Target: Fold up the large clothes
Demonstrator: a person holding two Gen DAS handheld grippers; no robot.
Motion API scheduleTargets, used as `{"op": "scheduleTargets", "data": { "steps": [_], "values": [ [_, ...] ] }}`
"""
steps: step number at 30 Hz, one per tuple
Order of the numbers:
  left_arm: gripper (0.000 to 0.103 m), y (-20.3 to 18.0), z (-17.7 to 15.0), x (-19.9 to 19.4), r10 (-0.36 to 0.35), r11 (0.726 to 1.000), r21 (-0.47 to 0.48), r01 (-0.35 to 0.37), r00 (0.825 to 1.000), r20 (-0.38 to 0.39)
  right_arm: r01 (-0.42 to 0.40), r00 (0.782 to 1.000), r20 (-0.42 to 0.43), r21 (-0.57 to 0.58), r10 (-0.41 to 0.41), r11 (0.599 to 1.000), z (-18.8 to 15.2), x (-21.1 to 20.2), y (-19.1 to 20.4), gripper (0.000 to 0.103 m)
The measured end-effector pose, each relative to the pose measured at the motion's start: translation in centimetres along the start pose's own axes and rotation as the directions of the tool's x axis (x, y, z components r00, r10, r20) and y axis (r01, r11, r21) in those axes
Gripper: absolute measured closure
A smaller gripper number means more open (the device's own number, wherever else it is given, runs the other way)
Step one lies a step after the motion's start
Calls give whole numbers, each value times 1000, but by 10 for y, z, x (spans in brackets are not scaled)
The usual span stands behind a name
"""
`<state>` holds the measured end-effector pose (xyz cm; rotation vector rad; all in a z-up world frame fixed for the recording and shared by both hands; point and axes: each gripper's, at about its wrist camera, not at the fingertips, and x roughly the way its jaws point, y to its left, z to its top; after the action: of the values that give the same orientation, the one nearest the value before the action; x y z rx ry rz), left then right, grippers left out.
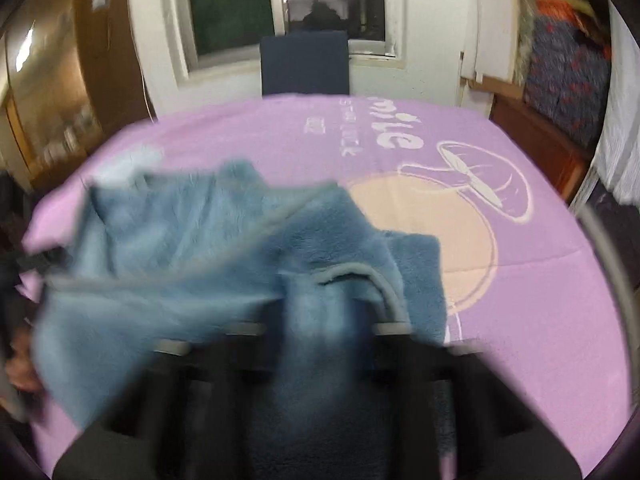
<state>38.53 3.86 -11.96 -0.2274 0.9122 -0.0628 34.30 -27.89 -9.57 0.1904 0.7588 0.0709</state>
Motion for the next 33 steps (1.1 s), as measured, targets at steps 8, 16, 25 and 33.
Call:
{"op": "scheduleTargets", "data": {
  "steps": [8, 16, 25, 33],
  "values": [
    [7, 2, 0, 0, 0, 1000, -4, 0, 1000, 3, -38, 997, 73, 225, 22, 974, 44, -18, -73, 99],
    [7, 4, 1, -1, -5, 1000, -9, 5, 1000, 4, -147, 988, 18, 412, 153, 899, 0, -4, -115, 79],
    [6, 4, 1, 0, -3, 1000, -11, 3, 1000, 6, -220, 969, -38, 299, 242, 928, -56, -50, -69, 64],
    [4, 6, 0, 0, 1, 1000, -11, -1, 1000, 5, -22, 1000, -4, 226, 24, 974, -47, -60, -64, 95]
  ]
}}
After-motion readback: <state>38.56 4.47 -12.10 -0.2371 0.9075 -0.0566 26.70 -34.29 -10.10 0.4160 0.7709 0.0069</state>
